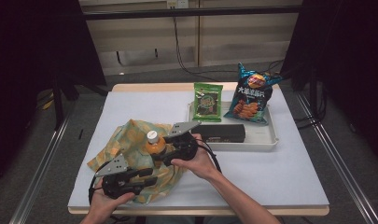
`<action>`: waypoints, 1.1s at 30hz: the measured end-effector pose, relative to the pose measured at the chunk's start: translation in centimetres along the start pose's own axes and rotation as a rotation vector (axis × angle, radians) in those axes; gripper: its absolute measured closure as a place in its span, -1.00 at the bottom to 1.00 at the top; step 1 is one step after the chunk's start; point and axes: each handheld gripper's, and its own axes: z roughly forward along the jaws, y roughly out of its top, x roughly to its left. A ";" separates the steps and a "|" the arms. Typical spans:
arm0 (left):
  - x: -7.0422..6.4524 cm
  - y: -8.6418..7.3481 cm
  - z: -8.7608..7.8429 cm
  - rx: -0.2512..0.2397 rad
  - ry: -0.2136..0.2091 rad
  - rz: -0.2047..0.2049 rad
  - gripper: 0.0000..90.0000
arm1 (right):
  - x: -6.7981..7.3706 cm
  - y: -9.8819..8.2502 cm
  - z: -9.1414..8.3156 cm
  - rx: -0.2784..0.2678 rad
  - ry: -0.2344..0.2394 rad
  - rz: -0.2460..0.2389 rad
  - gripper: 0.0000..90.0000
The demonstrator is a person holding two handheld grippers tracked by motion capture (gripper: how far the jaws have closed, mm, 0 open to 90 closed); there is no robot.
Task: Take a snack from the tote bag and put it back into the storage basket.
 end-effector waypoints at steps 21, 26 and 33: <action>-0.1 0.0 0.1 0.014 0.003 0.008 0.30 | -0.9 -0.1 1.2 -0.021 0.084 -0.052 -0.34; 0.0 -0.1 0.1 0.010 0.005 0.005 0.30 | -0.9 0.0 1.3 -0.016 0.110 -0.077 -0.35; 0.1 -0.1 0.1 0.011 0.007 0.005 0.28 | -1.7 0.0 0.6 -0.035 0.159 -0.095 -0.41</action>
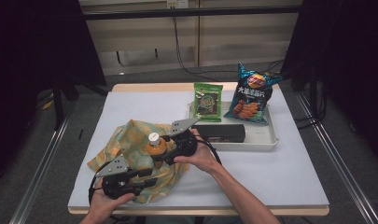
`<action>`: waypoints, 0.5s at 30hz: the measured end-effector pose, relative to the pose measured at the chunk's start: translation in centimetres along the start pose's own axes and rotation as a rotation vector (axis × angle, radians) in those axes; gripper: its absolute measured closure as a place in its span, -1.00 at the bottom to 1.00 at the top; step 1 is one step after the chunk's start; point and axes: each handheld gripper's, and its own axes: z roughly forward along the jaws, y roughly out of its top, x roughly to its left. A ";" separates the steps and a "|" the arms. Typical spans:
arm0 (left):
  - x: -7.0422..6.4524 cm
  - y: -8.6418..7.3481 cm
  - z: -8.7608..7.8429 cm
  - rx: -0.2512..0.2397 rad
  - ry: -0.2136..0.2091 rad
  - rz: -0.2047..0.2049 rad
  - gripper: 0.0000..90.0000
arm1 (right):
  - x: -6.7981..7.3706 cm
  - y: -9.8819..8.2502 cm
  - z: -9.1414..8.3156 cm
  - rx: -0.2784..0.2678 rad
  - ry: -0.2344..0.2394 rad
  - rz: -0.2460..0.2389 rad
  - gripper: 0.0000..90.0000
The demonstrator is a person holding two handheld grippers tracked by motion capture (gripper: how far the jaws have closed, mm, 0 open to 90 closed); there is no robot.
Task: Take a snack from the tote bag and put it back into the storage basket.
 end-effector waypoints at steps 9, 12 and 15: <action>0.0 0.0 0.0 0.002 0.016 0.004 0.19 | 0.2 0.2 0.2 0.016 -0.012 0.004 -0.32; 0.0 0.1 -0.1 -0.010 0.034 0.006 0.06 | 0.2 0.2 0.1 0.021 -0.020 0.013 -0.31; 0.0 0.1 -0.2 -0.019 0.046 0.007 -0.07 | 0.2 0.5 -0.1 0.017 -0.029 0.025 -0.31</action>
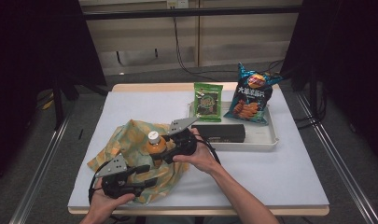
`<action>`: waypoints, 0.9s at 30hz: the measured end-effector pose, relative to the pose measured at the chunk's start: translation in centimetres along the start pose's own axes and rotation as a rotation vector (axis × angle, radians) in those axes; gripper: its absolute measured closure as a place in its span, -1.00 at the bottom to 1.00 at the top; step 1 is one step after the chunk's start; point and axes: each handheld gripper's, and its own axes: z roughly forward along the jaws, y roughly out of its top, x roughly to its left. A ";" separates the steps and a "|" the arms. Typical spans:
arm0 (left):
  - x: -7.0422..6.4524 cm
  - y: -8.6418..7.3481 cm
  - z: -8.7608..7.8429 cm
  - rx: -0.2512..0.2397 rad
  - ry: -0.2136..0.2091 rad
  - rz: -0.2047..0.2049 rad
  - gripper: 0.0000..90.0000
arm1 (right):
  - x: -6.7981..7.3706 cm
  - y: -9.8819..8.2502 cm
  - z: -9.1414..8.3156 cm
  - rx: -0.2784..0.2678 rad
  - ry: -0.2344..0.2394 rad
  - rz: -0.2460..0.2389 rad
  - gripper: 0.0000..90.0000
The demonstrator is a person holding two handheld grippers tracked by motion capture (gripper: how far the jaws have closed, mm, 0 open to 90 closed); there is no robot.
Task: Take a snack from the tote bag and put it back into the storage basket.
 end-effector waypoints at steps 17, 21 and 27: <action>0.5 0.5 -1.3 -0.129 0.079 -0.044 -0.71 | 0.1 2.2 -1.6 -0.068 -0.027 0.058 -0.31; 0.7 0.3 -1.5 -0.152 0.084 -0.038 -0.75 | 0.1 2.8 -1.9 -0.078 -0.029 0.061 -0.31; 0.9 0.3 -1.8 -0.166 0.101 -0.048 -0.76 | 0.1 3.7 -2.3 -0.091 -0.042 0.066 -0.31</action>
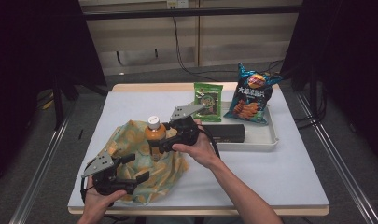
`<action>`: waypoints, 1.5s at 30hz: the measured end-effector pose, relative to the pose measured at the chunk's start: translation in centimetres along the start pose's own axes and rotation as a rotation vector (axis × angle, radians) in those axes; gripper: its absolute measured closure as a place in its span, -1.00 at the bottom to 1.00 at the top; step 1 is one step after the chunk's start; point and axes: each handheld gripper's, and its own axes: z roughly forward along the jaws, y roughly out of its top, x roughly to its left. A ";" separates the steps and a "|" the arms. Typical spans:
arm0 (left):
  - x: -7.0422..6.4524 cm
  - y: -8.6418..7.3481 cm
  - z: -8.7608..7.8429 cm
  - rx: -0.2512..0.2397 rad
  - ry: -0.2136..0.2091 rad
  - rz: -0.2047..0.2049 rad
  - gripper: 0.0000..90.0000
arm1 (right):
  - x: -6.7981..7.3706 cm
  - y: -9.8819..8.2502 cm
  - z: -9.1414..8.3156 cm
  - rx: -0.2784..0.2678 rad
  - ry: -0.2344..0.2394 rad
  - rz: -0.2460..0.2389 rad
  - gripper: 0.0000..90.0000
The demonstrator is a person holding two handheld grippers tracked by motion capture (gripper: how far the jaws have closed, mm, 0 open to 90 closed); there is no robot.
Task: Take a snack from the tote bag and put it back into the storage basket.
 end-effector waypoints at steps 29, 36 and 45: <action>0.0 -0.1 0.1 0.015 0.024 -0.006 -0.74 | -1.4 3.1 -5.3 -0.091 -0.239 0.078 -0.31; -0.1 -0.1 -0.2 0.015 0.036 -0.010 -0.70 | -1.7 2.4 -7.0 -0.102 -0.326 0.097 -0.31; -0.3 -0.1 -0.4 -0.005 0.035 -0.010 -0.80 | -1.9 1.8 -9.6 -0.114 -0.420 0.117 -0.31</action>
